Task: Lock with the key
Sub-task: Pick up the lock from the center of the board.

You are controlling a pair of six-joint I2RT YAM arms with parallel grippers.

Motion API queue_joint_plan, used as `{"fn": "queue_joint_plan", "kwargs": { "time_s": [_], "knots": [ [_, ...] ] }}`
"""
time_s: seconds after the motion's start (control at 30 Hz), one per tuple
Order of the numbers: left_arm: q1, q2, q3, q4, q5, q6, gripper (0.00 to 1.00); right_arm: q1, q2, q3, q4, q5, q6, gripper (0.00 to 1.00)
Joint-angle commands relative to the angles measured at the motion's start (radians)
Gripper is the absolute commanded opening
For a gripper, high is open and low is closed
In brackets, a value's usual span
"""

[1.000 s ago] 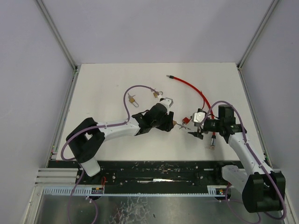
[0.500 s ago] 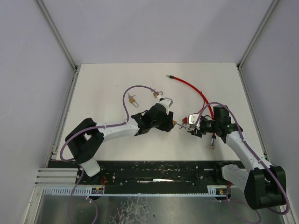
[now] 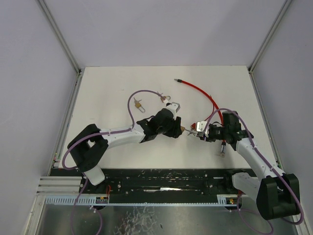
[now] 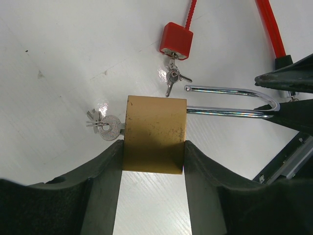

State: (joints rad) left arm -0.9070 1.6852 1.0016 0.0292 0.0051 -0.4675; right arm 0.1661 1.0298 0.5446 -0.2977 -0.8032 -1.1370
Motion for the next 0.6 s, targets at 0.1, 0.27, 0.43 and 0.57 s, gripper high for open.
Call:
{"fn": "queue_joint_plan", "kwargs": {
  "time_s": [0.1, 0.27, 0.43, 0.57],
  "knots": [
    [0.007, -0.056, 0.005, 0.140, 0.035, -0.027, 0.00, 0.013, -0.005, 0.002, 0.022, -0.018, -0.021, 0.35],
    [0.010, -0.060, 0.003, 0.145, 0.047, -0.035, 0.00, 0.015, -0.005, 0.003, 0.022, -0.025, -0.018, 0.30],
    [0.015, -0.061, -0.002, 0.152, 0.059, -0.045, 0.00, 0.014, -0.009, 0.007, 0.016, -0.030, -0.021, 0.19],
    [0.023, -0.066, -0.016, 0.176, 0.090, -0.057, 0.00, 0.014, -0.026, 0.018, -0.010, -0.057, -0.039, 0.08]
  ]
}}
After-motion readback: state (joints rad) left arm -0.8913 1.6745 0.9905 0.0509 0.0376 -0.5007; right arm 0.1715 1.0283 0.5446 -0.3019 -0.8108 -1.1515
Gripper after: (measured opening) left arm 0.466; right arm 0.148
